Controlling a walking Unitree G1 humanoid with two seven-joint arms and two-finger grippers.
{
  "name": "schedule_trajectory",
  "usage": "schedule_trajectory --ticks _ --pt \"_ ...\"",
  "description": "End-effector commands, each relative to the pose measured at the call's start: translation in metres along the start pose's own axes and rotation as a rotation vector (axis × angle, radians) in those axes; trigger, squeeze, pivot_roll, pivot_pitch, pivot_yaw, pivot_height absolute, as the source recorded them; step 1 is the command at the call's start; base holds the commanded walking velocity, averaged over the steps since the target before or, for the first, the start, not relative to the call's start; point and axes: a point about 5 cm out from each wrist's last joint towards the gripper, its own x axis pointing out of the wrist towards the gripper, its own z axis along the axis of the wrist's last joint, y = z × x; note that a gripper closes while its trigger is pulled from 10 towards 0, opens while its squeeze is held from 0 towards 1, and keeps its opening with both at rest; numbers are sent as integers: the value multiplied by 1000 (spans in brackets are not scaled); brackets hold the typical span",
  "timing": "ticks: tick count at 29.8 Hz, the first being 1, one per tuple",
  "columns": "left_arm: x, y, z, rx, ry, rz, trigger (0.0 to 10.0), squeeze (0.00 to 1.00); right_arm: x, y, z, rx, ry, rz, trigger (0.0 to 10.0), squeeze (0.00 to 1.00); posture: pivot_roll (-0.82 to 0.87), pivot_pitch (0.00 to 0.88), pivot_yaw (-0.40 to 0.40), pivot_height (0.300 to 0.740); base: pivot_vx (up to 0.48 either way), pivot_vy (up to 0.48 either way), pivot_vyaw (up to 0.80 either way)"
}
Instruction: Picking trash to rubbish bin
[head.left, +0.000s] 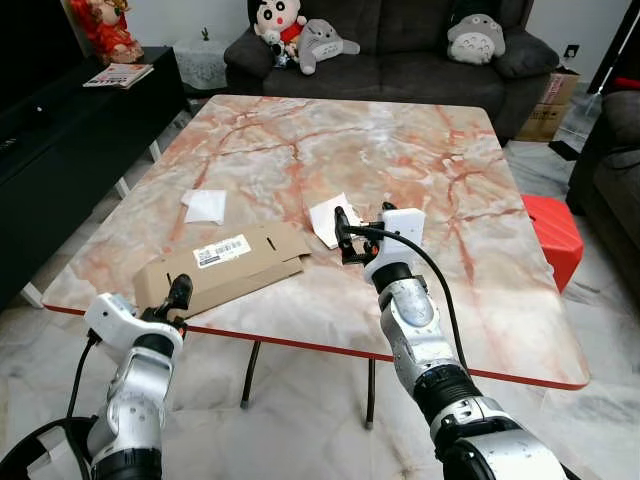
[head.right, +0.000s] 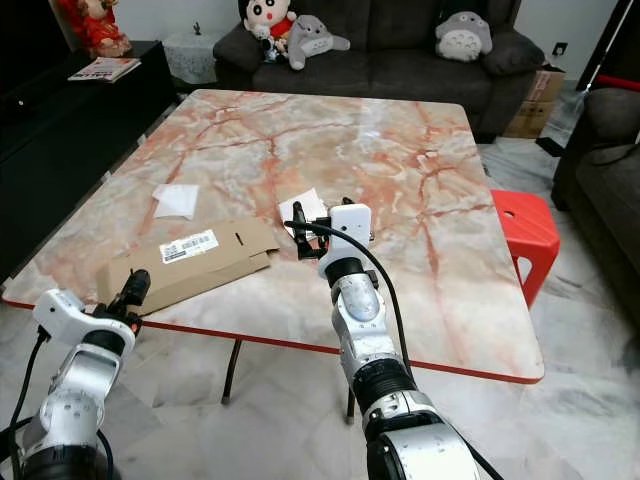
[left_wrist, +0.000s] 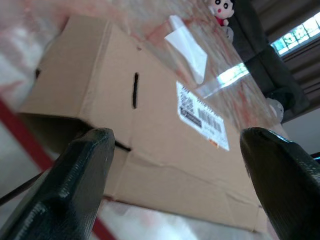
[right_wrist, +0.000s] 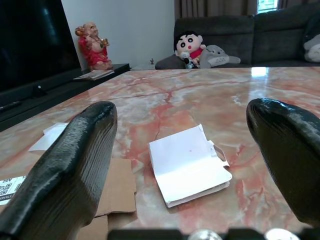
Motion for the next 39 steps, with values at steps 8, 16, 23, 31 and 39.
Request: schedule_trajectory --ticks 8,16,23,31,39 --pt "3 2 1 -31 -1 8 10000 0 2 0 3 -6 3 10 10000 0 -13 23 -10 740 0 0 0" --pt "-1 6 -7 -58 12 24 10000 0 3 -1 3 -10 2 13 10000 0 -13 26 -16 740 0 0 0" --pt "-9 -1 -11 -42 14 -9 10000 0 3 -1 3 -8 1 11 10000 0 -9 29 -18 740 0 0 0" --pt "-16 -4 -14 -29 33 -16 10000 0 3 0 3 -7 4 11 10000 0 -9 29 -18 740 0 0 0" --pt "-17 -2 -25 -12 112 5 10000 0 3 1 2 -5 6 12 10000 0 -2 28 -14 740 0 0 0"
